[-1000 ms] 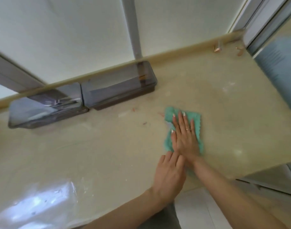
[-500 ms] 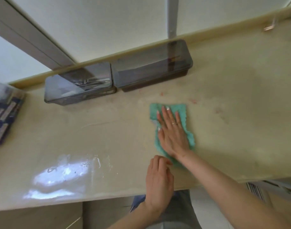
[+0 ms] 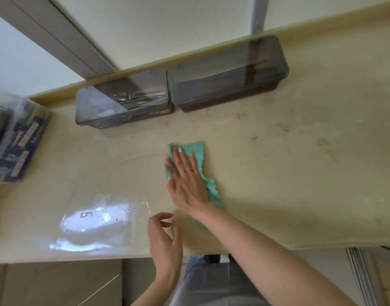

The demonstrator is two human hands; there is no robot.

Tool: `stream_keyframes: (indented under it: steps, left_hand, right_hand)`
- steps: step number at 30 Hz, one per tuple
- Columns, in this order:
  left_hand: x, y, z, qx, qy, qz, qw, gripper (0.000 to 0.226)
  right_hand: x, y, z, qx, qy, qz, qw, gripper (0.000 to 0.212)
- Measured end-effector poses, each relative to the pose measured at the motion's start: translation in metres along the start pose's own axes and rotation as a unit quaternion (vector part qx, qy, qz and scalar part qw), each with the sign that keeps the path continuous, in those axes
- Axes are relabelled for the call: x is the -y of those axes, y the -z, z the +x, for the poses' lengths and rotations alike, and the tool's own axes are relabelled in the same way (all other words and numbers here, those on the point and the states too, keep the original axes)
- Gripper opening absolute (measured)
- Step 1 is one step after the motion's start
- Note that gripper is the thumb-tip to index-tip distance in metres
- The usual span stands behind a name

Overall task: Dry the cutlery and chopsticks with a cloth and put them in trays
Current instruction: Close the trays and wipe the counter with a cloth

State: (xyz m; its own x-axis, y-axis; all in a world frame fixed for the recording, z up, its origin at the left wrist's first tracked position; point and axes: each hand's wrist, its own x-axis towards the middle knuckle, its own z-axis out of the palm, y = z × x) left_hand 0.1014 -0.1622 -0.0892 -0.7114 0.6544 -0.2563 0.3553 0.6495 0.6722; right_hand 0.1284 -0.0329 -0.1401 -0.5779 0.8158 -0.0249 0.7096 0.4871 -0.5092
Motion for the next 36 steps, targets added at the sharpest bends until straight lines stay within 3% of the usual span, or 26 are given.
stream_keyframes:
  steps: [8, 10, 12, 15, 17, 20, 23, 27, 32, 36]
  left_hand:
    - [0.022, 0.033, 0.026, -0.132, 0.149, -0.054, 0.979, 0.019]
    - [0.027, 0.045, 0.040, -0.173, 0.135, -0.068, 0.973, 0.021]
    - [0.034, 0.059, 0.061, -0.192, 0.069, -0.065, 0.977, 0.023]
    - [0.043, 0.068, 0.088, -0.091, -0.075, 0.040, 0.992, 0.027]
    - [0.044, 0.067, 0.098, -0.006, -0.131, 0.151, 0.980, 0.029]
    - [0.043, 0.066, 0.108, -0.004, -0.114, 0.211, 0.971, 0.026]
    - [0.044, 0.065, 0.106, -0.008, -0.062, 0.210, 0.976, 0.026]
    - [0.042, 0.062, 0.087, 0.018, -0.100, 0.226, 0.969, 0.025]
    - [0.038, 0.068, 0.097, 0.054, -0.080, 0.160, 0.982, 0.010]
    - [0.034, 0.069, 0.100, 0.080, -0.092, 0.134, 0.983, 0.015]
  right_hand:
    - [0.063, -0.032, 0.021, 0.098, 0.096, -0.048, 0.989, 0.056]
    - [0.070, -0.036, 0.019, 0.121, 0.148, -0.053, 0.980, 0.056]
    - [0.079, -0.044, 0.011, 0.155, 0.215, -0.078, 0.961, 0.056]
    - [0.083, -0.048, -0.006, 0.182, 0.308, -0.078, 0.931, 0.053]
    - [0.080, -0.043, -0.012, 0.159, 0.366, -0.037, 0.916, 0.043]
    - [0.070, -0.040, -0.024, 0.152, 0.436, -0.051, 0.886, 0.026]
    - [0.069, -0.047, -0.039, 0.176, 0.441, -0.099, 0.875, 0.027]
    - [0.062, -0.046, -0.050, 0.185, 0.448, -0.102, 0.869, 0.027]
    - [0.044, -0.043, -0.058, 0.155, 0.403, -0.085, 0.898, 0.060]
    - [0.027, -0.035, -0.064, 0.184, 0.400, -0.103, 0.892, 0.058]
